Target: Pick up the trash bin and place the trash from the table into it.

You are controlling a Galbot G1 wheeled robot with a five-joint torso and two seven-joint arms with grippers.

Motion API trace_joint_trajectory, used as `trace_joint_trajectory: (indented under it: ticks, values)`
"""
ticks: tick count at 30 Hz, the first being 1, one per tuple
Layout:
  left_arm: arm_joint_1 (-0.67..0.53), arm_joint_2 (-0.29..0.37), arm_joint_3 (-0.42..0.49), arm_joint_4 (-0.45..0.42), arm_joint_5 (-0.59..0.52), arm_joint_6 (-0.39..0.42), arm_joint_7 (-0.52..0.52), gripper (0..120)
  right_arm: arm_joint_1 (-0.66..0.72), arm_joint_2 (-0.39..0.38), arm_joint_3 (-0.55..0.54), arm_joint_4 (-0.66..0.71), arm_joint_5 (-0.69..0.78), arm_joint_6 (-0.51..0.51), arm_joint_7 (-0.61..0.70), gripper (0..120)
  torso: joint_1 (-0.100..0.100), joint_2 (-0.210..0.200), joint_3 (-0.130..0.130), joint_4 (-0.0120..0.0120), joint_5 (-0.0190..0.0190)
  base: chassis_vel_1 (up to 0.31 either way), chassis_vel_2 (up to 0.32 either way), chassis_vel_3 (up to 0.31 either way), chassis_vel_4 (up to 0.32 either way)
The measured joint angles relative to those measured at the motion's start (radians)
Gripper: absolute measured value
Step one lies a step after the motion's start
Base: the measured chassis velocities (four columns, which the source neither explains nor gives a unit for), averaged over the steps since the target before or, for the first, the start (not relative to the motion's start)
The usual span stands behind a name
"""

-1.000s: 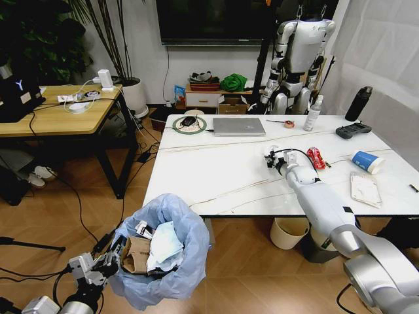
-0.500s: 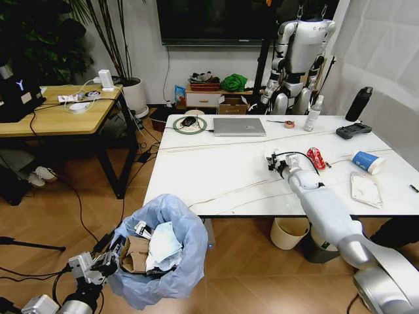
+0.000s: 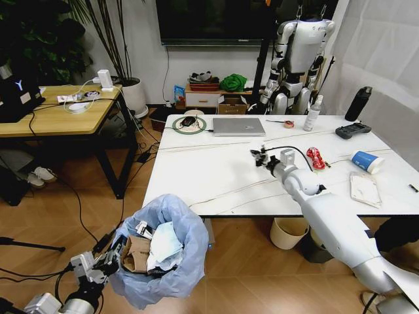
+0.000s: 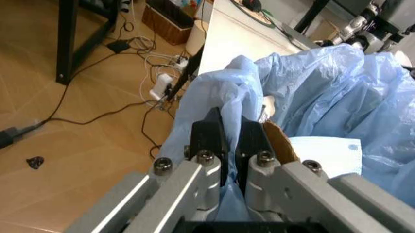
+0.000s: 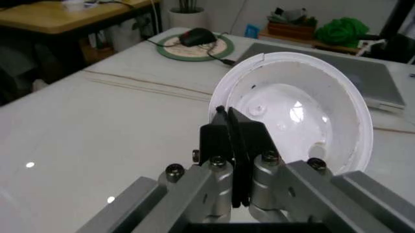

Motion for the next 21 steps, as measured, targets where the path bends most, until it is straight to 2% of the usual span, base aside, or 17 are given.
trace_joint_trajectory:
  ticks: [7,21]
  values:
    - [-0.002,-0.002,0.001,0.003,0.004,0.001,-0.002,0,-0.004,0.049,-0.088,0.061,0.012,-0.004,0.002,0,0.000,0.000,0.000,0.0000,0.0000,0.000,0.000,0.000,0.000]
    - [-0.015,0.003,-0.002,0.012,0.003,0.009,-0.008,0,0.009,0.173,-0.195,0.072,0.009,0.010,0.004,0,0.000,0.000,0.000,0.0000,-0.0003,0.000,0.000,0.000,0.000]
